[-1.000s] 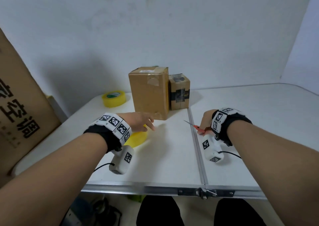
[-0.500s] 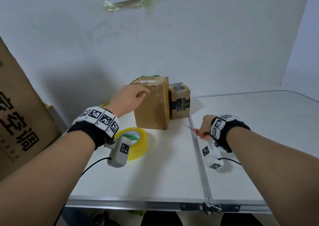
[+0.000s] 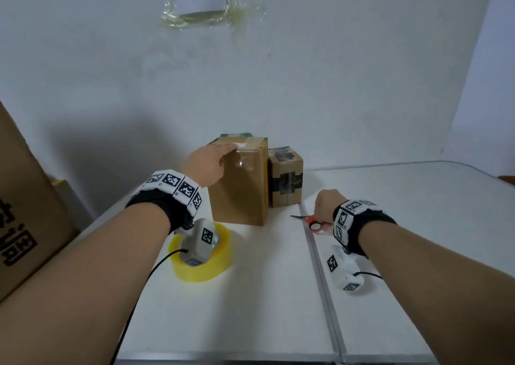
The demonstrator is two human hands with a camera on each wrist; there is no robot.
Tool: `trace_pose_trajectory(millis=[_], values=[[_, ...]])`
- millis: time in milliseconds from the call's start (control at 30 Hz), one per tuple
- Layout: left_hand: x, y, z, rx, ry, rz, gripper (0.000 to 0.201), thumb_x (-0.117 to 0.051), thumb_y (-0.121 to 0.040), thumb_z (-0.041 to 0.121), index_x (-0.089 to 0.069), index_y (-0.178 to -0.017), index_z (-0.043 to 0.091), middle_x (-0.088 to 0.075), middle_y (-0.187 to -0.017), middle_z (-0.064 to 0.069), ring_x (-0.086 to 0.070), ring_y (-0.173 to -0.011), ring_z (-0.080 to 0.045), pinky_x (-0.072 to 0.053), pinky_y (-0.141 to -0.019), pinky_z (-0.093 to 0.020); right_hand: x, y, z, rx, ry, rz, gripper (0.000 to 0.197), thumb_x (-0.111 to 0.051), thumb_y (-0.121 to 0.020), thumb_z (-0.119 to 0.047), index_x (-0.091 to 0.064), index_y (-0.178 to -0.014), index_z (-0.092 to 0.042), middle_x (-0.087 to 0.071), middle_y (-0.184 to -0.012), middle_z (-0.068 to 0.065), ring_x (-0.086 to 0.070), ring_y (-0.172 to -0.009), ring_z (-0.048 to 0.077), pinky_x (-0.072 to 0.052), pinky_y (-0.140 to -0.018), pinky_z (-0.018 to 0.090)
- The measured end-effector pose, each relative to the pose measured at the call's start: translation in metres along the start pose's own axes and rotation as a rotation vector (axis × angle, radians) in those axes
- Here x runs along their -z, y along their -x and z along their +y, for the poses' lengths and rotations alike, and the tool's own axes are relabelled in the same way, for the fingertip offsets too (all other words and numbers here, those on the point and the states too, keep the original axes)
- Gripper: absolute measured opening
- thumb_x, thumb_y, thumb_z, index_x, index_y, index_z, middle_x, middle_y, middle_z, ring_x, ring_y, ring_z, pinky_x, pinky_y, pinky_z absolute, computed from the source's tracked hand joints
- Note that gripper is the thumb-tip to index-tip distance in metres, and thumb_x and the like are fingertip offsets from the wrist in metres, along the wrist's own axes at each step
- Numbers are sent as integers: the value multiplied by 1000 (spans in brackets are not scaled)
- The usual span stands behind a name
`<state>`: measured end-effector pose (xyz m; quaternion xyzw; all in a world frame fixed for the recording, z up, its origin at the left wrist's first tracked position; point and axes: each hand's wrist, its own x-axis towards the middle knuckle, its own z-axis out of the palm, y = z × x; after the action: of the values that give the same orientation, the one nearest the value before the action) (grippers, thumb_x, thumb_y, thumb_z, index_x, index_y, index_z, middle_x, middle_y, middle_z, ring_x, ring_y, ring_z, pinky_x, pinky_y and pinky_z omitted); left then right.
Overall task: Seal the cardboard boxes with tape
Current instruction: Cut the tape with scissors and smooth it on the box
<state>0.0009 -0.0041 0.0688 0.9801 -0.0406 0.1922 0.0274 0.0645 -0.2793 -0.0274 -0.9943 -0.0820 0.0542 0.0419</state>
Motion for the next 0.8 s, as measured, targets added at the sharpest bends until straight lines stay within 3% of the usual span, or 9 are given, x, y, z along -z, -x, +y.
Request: trace_pose_trajectory(millis=[67, 133, 200, 300, 433, 533, 633, 700, 800], values=[[1, 0, -1, 3, -7, -3, 56, -41, -96, 8, -38, -148, 30, -43, -150, -4, -49, -127, -30, -40, -105, -35, -2, -1, -3, 11, 60, -91, 28, -76, -74, -18, -51, -64, -14, -58, -64, 0, -57, -57, 14, -52, -56, 22], [1, 0, -1, 4, -12, 17, 56, -42, -96, 8, -40, -147, 31, -47, -147, -6, -52, -123, -31, -42, -101, -35, -4, 0, -7, 32, 109, -131, 30, -81, -69, -22, -52, -66, -15, -59, -66, 0, -59, -62, 17, -56, -67, 28], [-1, 0, -2, 12, 11, 39, 57, -41, -95, 6, -42, -146, 31, -48, -146, -6, -52, -123, -30, -43, -103, -37, 3, 2, -11, 37, -4, -19, 23, -71, -82, -19, -53, -69, -14, -58, -72, 1, -57, -66, 19, -50, -68, 28], [-7, -1, -6, 1, 103, 89, 61, -42, -91, -1, -46, -144, 29, -49, -145, -4, -47, -126, -28, -39, -109, -39, 27, -4, -19, 108, -357, 237, 19, -53, -94, -15, -71, -91, -10, -68, -93, 9, -64, -85, 27, -51, -75, 31], [-13, -4, -15, -15, 159, 120, 66, -42, -85, -7, -50, -140, 30, -48, -146, 5, -43, -113, -24, -31, -101, -23, 62, -6, -47, 385, -656, 565, 23, -50, -98, -24, -71, -105, -17, -72, -103, 3, -65, -96, 21, -52, -90, 38], [-12, -8, -16, 26, 106, 99, 71, -42, -84, -4, -49, -137, 42, -46, -145, 17, -41, -115, -20, -34, -102, -36, 84, -7, -77, 525, -733, 584, 28, -46, -101, -30, -68, -115, -21, -71, -110, -3, -64, -98, 14, -50, -93, 33], [-14, -11, -20, 14, 124, 112, 74, -41, -80, -7, -52, -136, 41, -48, -142, 19, -41, -110, -20, -33, -102, -39, 98, -17, -99, 584, -646, 494, 37, -40, -104, -38, -63, -129, -21, -65, -129, -2, -57, -118, 15, -42, -102, 28], [-19, -11, -24, -33, 227, 147, 76, -39, -76, -14, -57, -134, 32, -53, -140, 13, -38, -100, -20, -30, -97, -25, 103, -25, -109, 585, -576, 396, 42, -39, -103, -46, -63, -128, -23, -65, -127, -2, -56, -119, 16, -40, -97, 26], [-25, -11, -31, -68, 282, 180, 79, -37, -72, -19, -58, -133, 26, -54, -139, 9, -36, -99, -21, -28, -92, -22, 100, -38, -115, 554, -423, 344, 49, -38, -97, -61, -72, -104, -25, -70, -97, -3, -63, -97, 18, -44, -77, 26]])
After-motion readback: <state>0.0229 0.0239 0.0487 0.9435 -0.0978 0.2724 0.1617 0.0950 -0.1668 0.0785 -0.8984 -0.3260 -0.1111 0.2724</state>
